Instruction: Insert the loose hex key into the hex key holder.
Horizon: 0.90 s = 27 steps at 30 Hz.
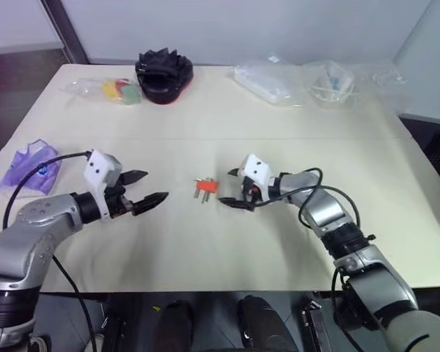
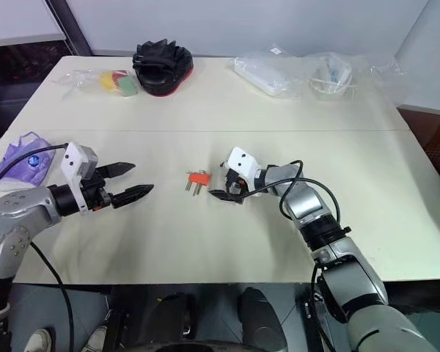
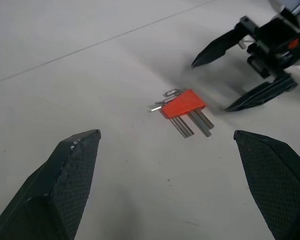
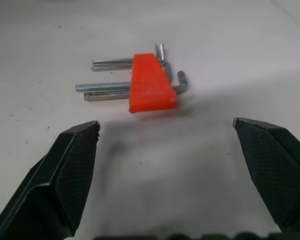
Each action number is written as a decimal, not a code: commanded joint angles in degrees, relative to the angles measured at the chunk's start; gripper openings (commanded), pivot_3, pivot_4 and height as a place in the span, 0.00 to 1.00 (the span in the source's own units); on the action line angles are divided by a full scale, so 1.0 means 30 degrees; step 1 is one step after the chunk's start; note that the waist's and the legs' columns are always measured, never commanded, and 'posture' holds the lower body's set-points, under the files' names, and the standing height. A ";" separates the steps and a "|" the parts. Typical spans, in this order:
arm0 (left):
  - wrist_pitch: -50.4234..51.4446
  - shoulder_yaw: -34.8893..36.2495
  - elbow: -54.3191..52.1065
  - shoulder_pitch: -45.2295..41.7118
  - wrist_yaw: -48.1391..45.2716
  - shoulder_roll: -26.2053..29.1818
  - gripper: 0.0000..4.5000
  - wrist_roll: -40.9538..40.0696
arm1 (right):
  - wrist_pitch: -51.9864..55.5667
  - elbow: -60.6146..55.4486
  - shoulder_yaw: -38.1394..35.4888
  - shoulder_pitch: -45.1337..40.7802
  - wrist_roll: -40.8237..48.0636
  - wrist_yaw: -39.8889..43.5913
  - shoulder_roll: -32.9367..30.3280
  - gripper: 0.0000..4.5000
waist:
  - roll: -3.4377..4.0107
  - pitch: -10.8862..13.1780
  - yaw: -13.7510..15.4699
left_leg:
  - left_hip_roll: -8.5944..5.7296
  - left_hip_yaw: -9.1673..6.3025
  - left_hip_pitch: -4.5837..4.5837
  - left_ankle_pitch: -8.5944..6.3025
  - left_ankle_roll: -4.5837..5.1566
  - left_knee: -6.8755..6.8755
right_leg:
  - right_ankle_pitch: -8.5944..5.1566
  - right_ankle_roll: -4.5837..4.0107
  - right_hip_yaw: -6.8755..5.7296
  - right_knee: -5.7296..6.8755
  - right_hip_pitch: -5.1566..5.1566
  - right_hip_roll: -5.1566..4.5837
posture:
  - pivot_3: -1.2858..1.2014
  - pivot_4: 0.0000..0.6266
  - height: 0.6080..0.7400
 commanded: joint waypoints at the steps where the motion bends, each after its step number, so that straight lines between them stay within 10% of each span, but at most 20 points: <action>1: 0.0105 0.0664 -0.0754 0.0032 0.0217 -0.0025 0.99 -0.0379 | -0.0632 0.0521 -0.0170 -0.0754 -0.0211 0.0341 0.0581 1.00 | 0.0001 0.0001 -0.0003 | 0.0000 0.0000 0.0000 0.0000 0.0000 0.0000 | 0.0000 0.0000 -0.0001 0.0002 -0.0003 0.0000 | 0.52 0.24 1.00; 24: -0.0025 0.0700 -0.1234 0.0204 0.0744 -0.0294 0.99 -0.0063 | -0.3288 0.5563 -0.0812 -0.2487 -0.1514 0.0342 0.2575 1.00 | 0.0004 -0.0002 -0.0108 | 0.0002 -0.0002 0.0014 0.0002 -0.0002 0.0001 | 0.0003 -0.0002 -0.0002 0.0033 -0.0005 0.0001 | 0.52 0.24 1.00; 27: -0.0053 0.0681 -0.1217 0.0193 0.0766 -0.0276 1.00 -0.0001 | -0.3529 0.6113 -0.0887 -0.2675 -0.1659 0.0322 0.2811 0.81 | 0.0004 -0.0002 -0.0265 | 0.0003 -0.0003 0.0017 0.0002 -0.0003 0.0001 | 0.0003 -0.0002 -0.0002 0.0041 -0.0004 0.0002 | 0.52 0.24 1.00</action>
